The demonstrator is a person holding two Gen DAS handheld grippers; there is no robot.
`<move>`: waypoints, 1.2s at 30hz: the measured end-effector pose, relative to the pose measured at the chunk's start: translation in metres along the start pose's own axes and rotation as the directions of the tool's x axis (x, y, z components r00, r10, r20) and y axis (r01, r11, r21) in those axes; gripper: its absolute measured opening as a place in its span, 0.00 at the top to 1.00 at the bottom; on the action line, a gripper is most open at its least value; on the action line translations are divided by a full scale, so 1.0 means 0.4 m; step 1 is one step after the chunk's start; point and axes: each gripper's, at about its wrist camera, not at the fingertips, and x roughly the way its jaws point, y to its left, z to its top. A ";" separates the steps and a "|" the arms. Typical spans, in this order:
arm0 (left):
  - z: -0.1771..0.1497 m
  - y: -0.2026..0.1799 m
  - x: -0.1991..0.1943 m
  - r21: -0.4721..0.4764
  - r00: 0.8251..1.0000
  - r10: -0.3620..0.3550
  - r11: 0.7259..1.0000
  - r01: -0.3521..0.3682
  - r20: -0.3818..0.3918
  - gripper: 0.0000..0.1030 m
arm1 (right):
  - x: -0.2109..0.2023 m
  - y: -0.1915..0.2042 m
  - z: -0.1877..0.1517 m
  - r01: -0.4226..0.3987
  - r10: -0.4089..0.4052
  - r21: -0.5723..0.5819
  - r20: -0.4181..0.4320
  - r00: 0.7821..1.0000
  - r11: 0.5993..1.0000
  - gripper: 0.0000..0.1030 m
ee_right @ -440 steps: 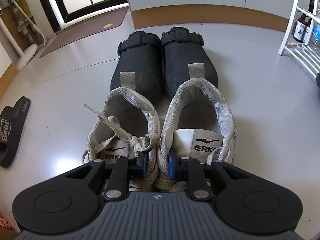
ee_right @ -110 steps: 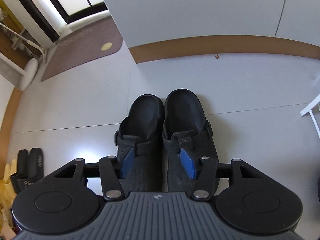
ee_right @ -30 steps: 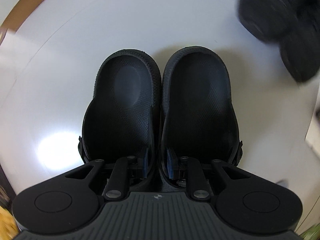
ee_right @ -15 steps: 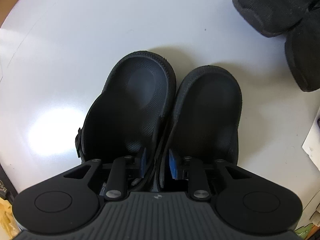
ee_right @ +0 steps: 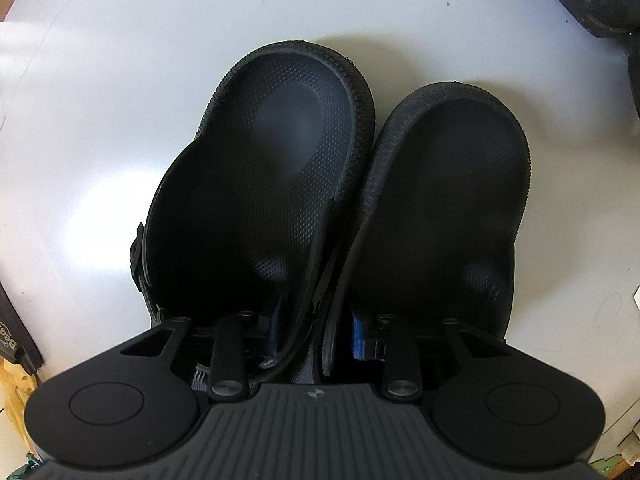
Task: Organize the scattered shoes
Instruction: 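Lift the black clogs with the right tool and carry toward the rack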
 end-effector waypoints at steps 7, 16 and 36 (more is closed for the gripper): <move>0.018 0.007 0.018 0.005 0.999 -0.022 1.000 0.022 0.023 0.34 | -0.101 0.021 -0.038 -0.045 0.046 -0.014 0.055 0.997 0.999 0.74; 0.014 -0.009 -0.011 -0.025 0.996 -0.068 0.997 0.070 0.061 0.33 | -0.293 0.086 -0.106 0.003 0.016 -0.089 0.213 0.977 0.996 0.75; 0.003 -0.010 -0.049 -0.055 0.984 -0.143 0.987 0.149 0.105 0.33 | -0.904 0.256 -0.247 0.023 0.093 -0.196 0.566 0.819 0.980 0.76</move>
